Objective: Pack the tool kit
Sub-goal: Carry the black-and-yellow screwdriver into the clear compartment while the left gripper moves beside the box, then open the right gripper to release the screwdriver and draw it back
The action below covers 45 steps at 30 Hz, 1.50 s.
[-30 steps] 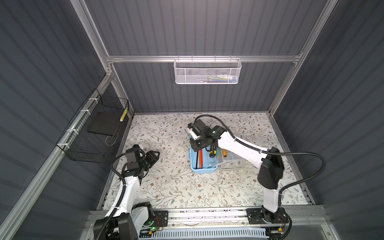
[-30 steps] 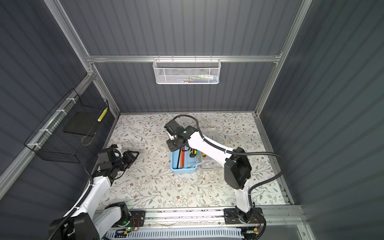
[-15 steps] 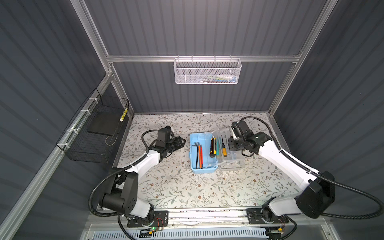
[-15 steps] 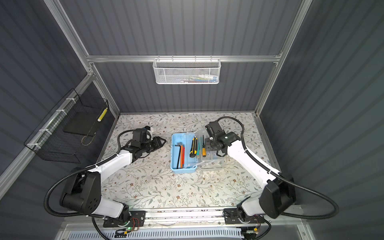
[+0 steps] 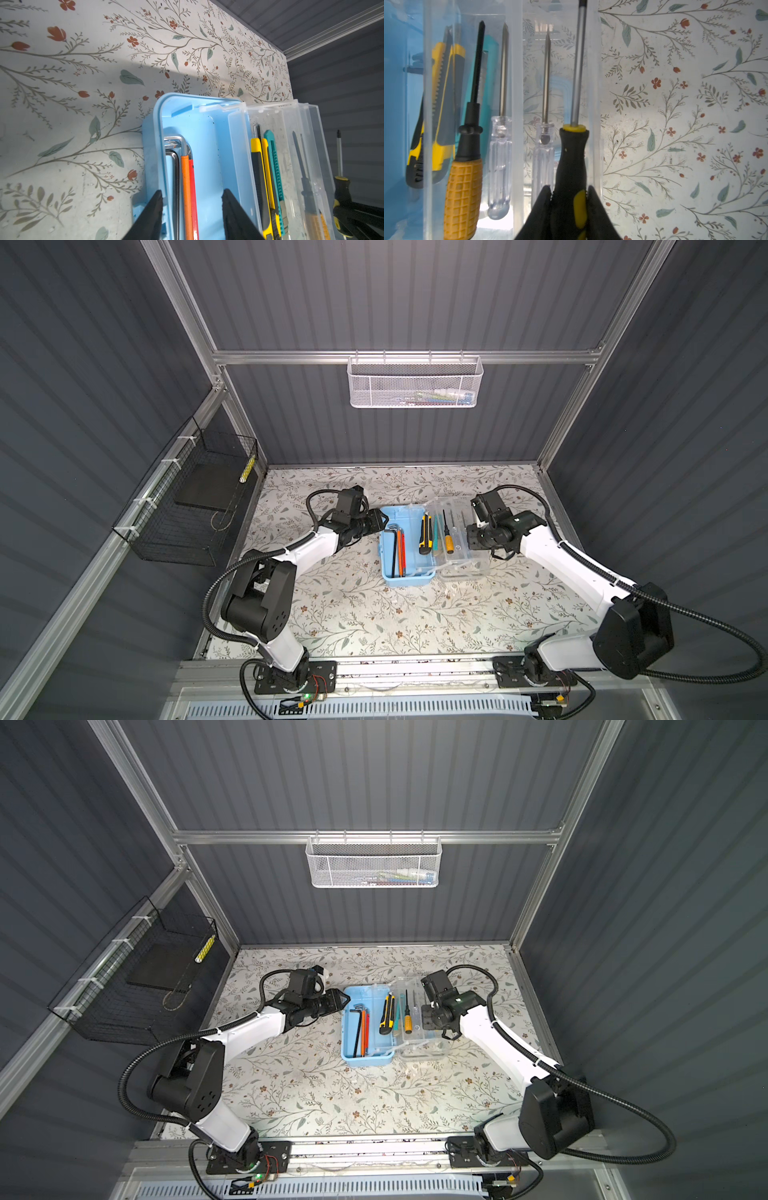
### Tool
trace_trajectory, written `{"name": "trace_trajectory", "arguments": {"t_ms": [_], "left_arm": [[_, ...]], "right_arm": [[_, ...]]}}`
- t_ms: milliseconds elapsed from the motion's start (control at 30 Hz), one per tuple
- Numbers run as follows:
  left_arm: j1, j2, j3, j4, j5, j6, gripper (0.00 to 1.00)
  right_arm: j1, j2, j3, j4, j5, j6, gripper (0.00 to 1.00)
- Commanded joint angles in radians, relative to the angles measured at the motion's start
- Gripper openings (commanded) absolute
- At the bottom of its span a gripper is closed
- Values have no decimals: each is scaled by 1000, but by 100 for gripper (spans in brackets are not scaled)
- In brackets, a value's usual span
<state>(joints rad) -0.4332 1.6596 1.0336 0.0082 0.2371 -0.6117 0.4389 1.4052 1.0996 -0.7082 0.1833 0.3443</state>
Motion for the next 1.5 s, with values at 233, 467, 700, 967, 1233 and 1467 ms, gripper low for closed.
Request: {"name": "trace_trajectory", "arguments": {"t_ms": [233,467,700,967,1233,1467], "left_arm": [[-1,-3,15,-44,-42,35,48],[-1,9,23,-57,-47,51,48],[-1,2,19,-66,-68,70,48],[-1,-6,33,-100,-125,118,49],[4,16,57,-113,-168,174,51],[16,81,82,-90,-139,178,52]], "right_arm": [[-9,9,-3,14,-3,7,31],[-9,-5,28,-5,-12,4,41],[-8,-64,60,-22,-29,0,43],[-66,-278,-87,87,-35,51,53],[-306,-546,-321,165,-220,194,57],[-412,-618,-472,185,-289,240,62]]}}
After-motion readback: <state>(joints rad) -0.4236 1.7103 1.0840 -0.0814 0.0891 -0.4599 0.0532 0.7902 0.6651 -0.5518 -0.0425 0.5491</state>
